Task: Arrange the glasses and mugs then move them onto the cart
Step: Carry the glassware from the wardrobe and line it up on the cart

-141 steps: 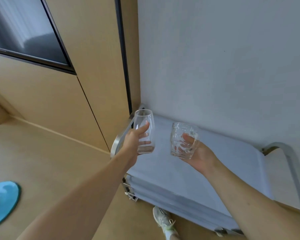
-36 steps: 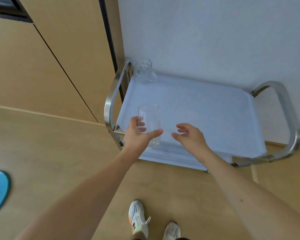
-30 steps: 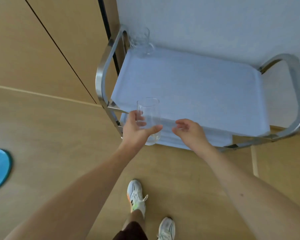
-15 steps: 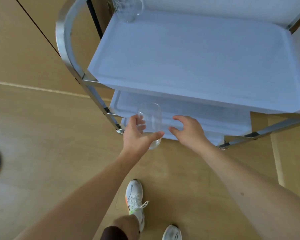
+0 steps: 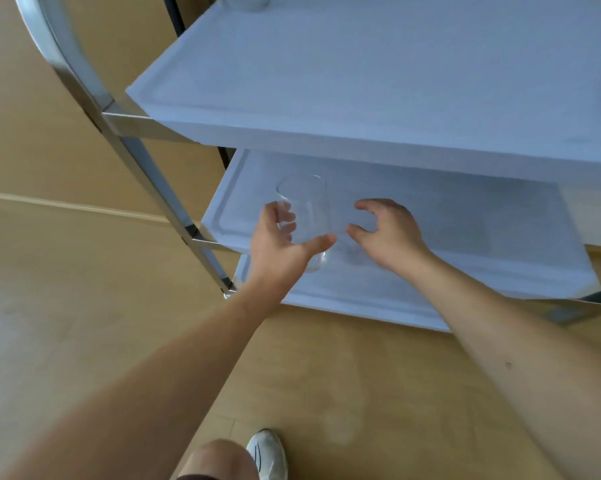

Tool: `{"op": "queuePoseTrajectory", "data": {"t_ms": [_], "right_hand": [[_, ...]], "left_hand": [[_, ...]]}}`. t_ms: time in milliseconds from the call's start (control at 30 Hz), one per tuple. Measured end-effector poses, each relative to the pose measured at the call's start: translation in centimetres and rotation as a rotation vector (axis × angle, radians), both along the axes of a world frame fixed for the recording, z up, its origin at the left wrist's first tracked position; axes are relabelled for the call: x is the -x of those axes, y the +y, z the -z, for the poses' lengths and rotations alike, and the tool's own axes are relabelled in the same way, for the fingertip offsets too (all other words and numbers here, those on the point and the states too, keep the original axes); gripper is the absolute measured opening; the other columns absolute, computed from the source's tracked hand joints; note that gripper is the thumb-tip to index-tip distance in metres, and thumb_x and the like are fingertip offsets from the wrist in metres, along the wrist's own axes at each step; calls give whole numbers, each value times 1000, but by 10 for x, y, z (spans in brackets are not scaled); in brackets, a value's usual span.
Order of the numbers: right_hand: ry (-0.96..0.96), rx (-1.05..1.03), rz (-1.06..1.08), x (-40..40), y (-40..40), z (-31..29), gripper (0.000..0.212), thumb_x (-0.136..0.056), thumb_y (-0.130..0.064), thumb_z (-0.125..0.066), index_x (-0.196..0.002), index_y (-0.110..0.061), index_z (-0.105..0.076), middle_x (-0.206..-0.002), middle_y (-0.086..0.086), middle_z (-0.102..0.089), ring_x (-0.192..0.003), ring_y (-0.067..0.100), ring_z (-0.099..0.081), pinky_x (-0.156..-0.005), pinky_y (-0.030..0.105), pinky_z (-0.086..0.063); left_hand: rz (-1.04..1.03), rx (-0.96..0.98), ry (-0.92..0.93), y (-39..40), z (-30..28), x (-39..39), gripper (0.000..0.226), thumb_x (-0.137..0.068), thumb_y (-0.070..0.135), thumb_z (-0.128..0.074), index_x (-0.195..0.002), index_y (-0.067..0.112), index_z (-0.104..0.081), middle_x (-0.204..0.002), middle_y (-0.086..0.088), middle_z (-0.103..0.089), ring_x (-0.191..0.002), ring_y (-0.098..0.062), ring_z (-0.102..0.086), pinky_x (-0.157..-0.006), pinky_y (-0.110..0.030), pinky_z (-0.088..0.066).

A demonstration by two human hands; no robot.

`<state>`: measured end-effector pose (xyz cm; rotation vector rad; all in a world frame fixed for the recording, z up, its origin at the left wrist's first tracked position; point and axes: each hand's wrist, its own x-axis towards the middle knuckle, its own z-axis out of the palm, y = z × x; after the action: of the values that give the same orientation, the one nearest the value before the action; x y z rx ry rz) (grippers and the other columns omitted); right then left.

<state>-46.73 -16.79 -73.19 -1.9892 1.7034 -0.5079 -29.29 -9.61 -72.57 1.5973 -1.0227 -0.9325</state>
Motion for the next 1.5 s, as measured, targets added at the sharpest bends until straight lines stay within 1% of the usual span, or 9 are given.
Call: {"op": "queuePoseTrajectory", "data": {"t_ms": [167,467,767,967,1100,1233,1333,1433,1500], "right_hand": [[-6,105,-10,-11,-17,20,50,-89,-41,-70,-134,-21,-61,-142,3,-57,-134,26,-48,-111,33,-38],[-36,193,-64,-35,-31,27,52,-89,-41,-71,-136,-25,-59,-144,-2,-54,-135,21,-47,-108,30,-36],[-250,106,-117,-65,-26,42,93,-66,-50,-89,-145,-25,-47,-139,-5,-56,-130,16,-51,-100,23,-38],[-388,108,-33,-91,-37,49,89,-72,-40,-87,-146,-21,-43,-126,-7,-57,-125,19,-52,-91,24,-40],[-404,117,-4,-99,-52,53,87,-66,-44,-91,-139,-23,-50,-118,-8,-59,-121,19,-56,-103,35,-44],[-403,165,33,-111,-76,61,87,-64,-44,-93,-137,-20,-53,-124,-3,-63,-121,18,-57,-103,35,-45],[-383,220,44,-121,-94,66,84,-64,-46,-93,-132,-15,-56,-121,1,-65,-117,21,-60,-99,34,-47],[-389,257,40,-131,-112,69,82,-64,-46,-92,-130,-13,-57,-120,4,-65,-115,23,-60,-98,33,-47],[-390,258,40,-136,-124,70,83,-64,-47,-92,-131,-14,-57,-122,4,-65,-116,21,-60,-98,31,-47]], "left_hand": [[2,130,-12,-23,18,-13,83,-55,39,-93,-124,24,-49,-119,7,-58,-113,-7,-61,-93,-24,-50],[-33,198,-93,-54,40,-41,82,-61,38,-96,-126,22,-49,-121,6,-57,-116,-11,-60,-99,-38,-54],[-37,210,-125,-78,44,-43,82,-64,38,-96,-128,24,-47,-123,7,-56,-120,-10,-58,-97,-33,-52],[16,215,-176,-89,47,-48,90,-64,50,-93,-134,22,-44,-129,7,-55,-128,-11,-54,-104,-32,-46],[62,223,-300,-84,48,-77,77,-75,74,-59,-136,30,-44,-136,11,-53,-130,-12,-48,-107,-34,-38],[-29,103,-648,-92,60,-115,47,-103,46,-43,-144,23,-41,-149,0,-45,-134,-21,-41,-97,-35,-33],[94,32,-910,-113,68,-125,49,-104,40,-46,-147,18,-43,-152,-5,-44,-140,-24,-36,-110,-37,-32],[175,16,-1064,-136,72,-128,43,-101,39,-47,-137,16,-53,-145,-4,-53,-134,-24,-41,-107,-37,-37],[173,-20,-1119,-143,77,-129,32,-101,44,-41,-116,20,-57,-128,-1,-60,-122,-23,-48,-101,-38,-39]]}}
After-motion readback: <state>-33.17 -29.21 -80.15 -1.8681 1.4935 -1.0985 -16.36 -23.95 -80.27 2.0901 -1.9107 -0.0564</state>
